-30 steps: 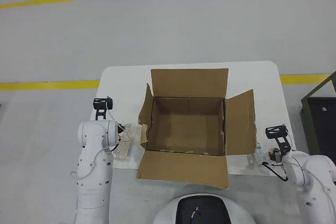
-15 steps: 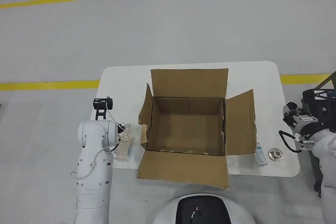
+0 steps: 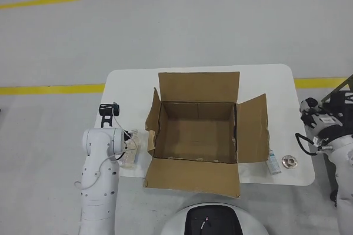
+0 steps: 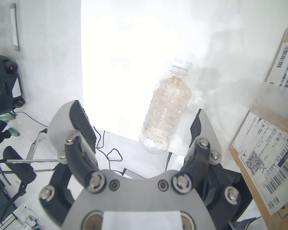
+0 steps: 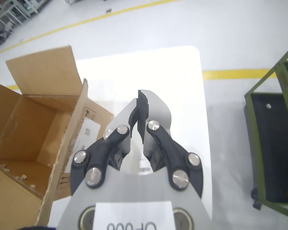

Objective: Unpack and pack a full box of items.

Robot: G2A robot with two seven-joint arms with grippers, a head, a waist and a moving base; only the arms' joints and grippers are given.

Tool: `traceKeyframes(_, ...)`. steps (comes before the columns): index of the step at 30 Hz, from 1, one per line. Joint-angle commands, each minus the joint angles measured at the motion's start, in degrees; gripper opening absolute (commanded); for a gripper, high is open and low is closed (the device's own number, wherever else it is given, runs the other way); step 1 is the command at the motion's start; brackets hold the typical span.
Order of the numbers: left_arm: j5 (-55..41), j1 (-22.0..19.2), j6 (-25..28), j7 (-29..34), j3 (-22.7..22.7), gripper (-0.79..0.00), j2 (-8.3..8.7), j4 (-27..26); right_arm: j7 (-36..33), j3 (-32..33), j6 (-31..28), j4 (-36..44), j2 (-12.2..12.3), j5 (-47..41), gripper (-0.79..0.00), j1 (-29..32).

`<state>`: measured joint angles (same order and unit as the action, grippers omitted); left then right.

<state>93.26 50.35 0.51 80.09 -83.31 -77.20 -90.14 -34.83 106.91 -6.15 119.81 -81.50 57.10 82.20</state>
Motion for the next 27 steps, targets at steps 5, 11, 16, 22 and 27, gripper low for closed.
traceKeyframes(5,-3.2,3.3,10.2,-2.9,-3.6,0.000,1.01,-3.4,9.5,-0.1,-5.1,-1.3,0.3,-1.4,-0.785,2.3)
traceKeyframes(11,-11.3,7.2,22.4,0.0,-7.9,0.000,2.14,-7.4,9.6,-1.3,-4.8,-1.4,0.7,0.8,-0.785,3.2)
traceKeyframes(16,-11.8,8.8,24.5,-0.8,-8.3,0.000,2.66,-8.6,9.9,-2.4,-4.6,-1.1,1.0,2.0,-0.785,3.0)
traceKeyframes(22,-11.8,8.8,24.5,-0.8,-8.3,0.000,2.66,-8.6,10.0,-3.4,-3.8,-0.7,1.3,2.5,-0.785,2.9)
traceKeyframes(27,-11.0,10.2,24.3,-4.1,-7.4,0.000,2.79,-6.8,9.2,-4.4,-3.8,-0.2,1.6,4.4,-0.785,3.5)
